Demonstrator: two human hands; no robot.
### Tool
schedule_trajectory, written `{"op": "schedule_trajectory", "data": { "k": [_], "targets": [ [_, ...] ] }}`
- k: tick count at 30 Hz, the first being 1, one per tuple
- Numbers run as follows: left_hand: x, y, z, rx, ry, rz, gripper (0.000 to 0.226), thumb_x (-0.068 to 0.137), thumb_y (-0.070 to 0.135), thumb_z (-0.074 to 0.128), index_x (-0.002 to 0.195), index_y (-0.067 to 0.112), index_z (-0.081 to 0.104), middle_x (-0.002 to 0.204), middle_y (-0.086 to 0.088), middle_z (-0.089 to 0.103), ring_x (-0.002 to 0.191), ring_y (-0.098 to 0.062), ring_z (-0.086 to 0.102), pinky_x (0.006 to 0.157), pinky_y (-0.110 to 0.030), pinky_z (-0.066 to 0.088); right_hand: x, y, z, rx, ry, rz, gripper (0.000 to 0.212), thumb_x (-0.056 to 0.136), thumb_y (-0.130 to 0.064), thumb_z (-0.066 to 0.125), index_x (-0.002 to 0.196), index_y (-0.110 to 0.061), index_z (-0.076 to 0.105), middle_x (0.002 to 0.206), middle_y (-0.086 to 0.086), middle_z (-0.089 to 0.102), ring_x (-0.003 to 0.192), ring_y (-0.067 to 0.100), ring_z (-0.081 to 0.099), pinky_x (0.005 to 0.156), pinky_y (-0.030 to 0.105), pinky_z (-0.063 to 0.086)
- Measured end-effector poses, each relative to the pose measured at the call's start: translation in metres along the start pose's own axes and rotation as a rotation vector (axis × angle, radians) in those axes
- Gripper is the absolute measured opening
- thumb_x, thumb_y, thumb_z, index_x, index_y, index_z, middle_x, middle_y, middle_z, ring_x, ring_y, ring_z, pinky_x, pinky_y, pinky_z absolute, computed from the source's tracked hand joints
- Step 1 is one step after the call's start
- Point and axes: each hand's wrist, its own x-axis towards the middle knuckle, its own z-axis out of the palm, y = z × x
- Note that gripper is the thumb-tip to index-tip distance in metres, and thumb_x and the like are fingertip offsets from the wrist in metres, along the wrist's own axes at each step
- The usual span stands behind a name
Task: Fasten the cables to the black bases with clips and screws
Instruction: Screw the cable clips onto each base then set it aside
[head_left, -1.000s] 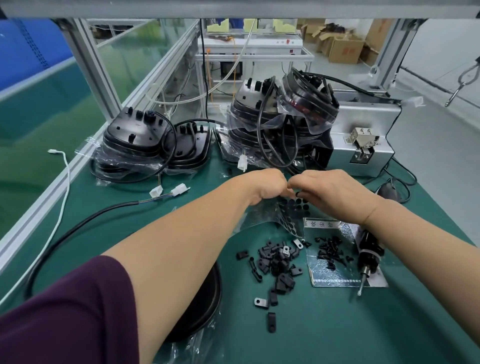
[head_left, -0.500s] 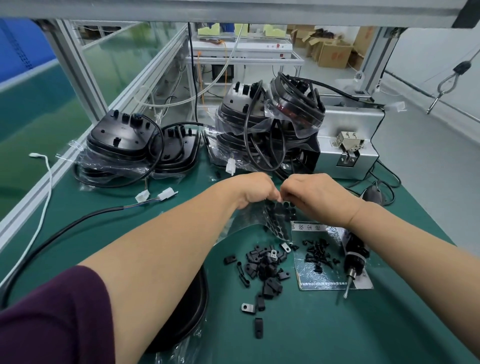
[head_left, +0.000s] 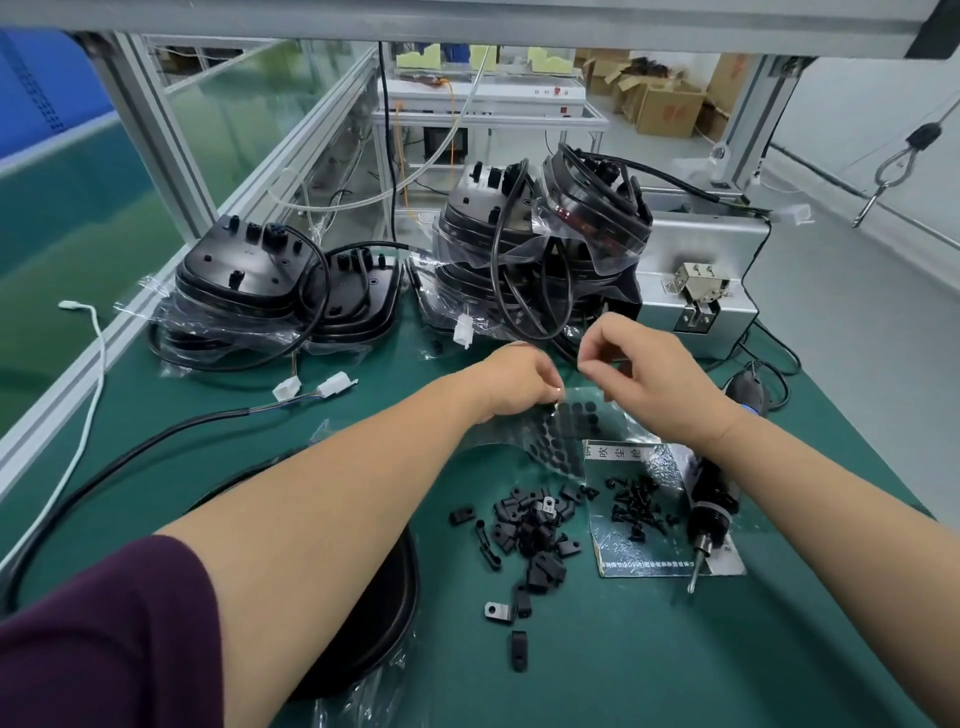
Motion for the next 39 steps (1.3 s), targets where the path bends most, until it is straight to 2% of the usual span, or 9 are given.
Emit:
{"op": "schedule_trajectory", "data": {
  "k": [5, 10, 13, 18, 23, 27, 29, 33, 39],
  "targets": [
    [-0.022, -0.002, -0.022, 0.41, 0.123, 0.237, 0.033, 0.093, 0.024, 0.061, 0.125, 0.023, 0.061, 0.12, -0.001, 0.062, 0.113, -0.022, 0.053, 0.097, -0.035, 0.041, 0.001, -0.033, 0.007, 0.53, 0.078, 0.155, 0.021, 0.091, 0.001, 0.065, 0.101, -0.014, 0.054, 0.081, 0.006, 0.069, 0.073, 0.02, 0.067, 0.066, 0.028, 0.056],
    [-0.076, -0.028, -0.067, 0.352, 0.179, 0.242, 0.028, 0.092, 0.021, 0.063, 0.119, 0.024, 0.068, 0.102, 0.011, 0.057, 0.097, -0.007, 0.054, 0.089, -0.019, 0.039, 0.005, -0.069, 0.024, 0.698, 0.07, 0.186, 0.02, 0.091, 0.005, 0.066, 0.093, -0.013, 0.056, 0.075, 0.001, 0.07, 0.072, 0.016, 0.069, 0.066, 0.023, 0.054],
    [-0.114, -0.051, -0.094, 0.21, 0.226, 0.15, 0.015, 0.086, 0.018, 0.071, 0.101, 0.021, 0.074, 0.095, 0.006, 0.068, 0.086, -0.006, 0.06, 0.081, -0.014, 0.045, 0.008, -0.093, 0.035, 0.664, 0.017, 0.138, 0.022, 0.088, 0.004, 0.069, 0.09, -0.013, 0.056, 0.075, 0.004, 0.07, 0.068, 0.013, 0.067, 0.068, 0.021, 0.053],
    [-0.166, -0.086, -0.114, 0.079, 0.257, 0.02, 0.005, 0.079, 0.016, 0.079, 0.078, 0.017, 0.073, 0.082, -0.005, 0.071, 0.068, -0.005, 0.057, 0.071, -0.023, 0.047, 0.017, -0.13, 0.063, 0.502, -0.106, 0.048, 0.027, 0.084, -0.001, 0.074, 0.086, -0.02, 0.055, 0.078, -0.001, 0.07, 0.069, 0.012, 0.064, 0.071, 0.028, 0.055],
    [-0.192, -0.103, -0.108, -0.035, 0.249, -0.037, 0.012, 0.08, 0.017, 0.078, 0.091, 0.016, 0.072, 0.095, -0.003, 0.072, 0.094, -0.02, 0.065, 0.089, -0.033, 0.05, 0.021, -0.15, 0.09, 0.367, -0.207, 0.045, 0.031, 0.083, -0.005, 0.076, 0.084, -0.026, 0.052, 0.078, -0.002, 0.068, 0.067, 0.005, 0.059, 0.068, 0.019, 0.047],
    [-0.198, -0.105, -0.094, 0.049, 0.22, -0.054, 0.035, 0.078, 0.026, 0.079, 0.11, 0.019, 0.065, 0.114, 0.0, 0.064, 0.111, -0.013, 0.057, 0.087, -0.018, 0.042, 0.02, -0.151, 0.096, 0.295, -0.263, 0.093, 0.029, 0.083, -0.004, 0.074, 0.083, -0.022, 0.052, 0.077, -0.004, 0.07, 0.064, 0.003, 0.061, 0.064, 0.015, 0.047],
    [-0.2, -0.103, -0.088, 0.115, 0.212, -0.061, 0.048, 0.078, 0.03, 0.079, 0.12, 0.021, 0.06, 0.123, 0.001, 0.056, 0.117, -0.012, 0.051, 0.094, -0.022, 0.038, 0.018, -0.151, 0.096, 0.276, -0.291, 0.117, 0.029, 0.083, -0.003, 0.074, 0.083, -0.022, 0.052, 0.077, -0.003, 0.071, 0.063, 0.005, 0.063, 0.065, 0.019, 0.051],
    [-0.2, -0.095, -0.082, 0.243, 0.229, -0.047, 0.062, 0.076, 0.036, 0.079, 0.129, 0.019, 0.053, 0.128, -0.005, 0.05, 0.119, -0.018, 0.049, 0.102, -0.028, 0.037, 0.015, -0.153, 0.096, 0.234, -0.336, 0.143, 0.027, 0.083, -0.003, 0.075, 0.086, -0.018, 0.054, 0.072, -0.006, 0.068, 0.062, 0.004, 0.064, 0.07, 0.028, 0.054],
    [-0.2, -0.09, -0.077, 0.263, 0.245, -0.076, 0.064, 0.076, 0.039, 0.077, 0.132, 0.019, 0.052, 0.122, -0.002, 0.048, 0.116, -0.019, 0.049, 0.097, -0.031, 0.04, 0.014, -0.164, 0.095, 0.132, -0.382, 0.135, 0.028, 0.083, -0.009, 0.076, 0.083, -0.024, 0.052, 0.076, -0.003, 0.071, 0.069, 0.008, 0.067, 0.07, 0.028, 0.053]
  ]
}}
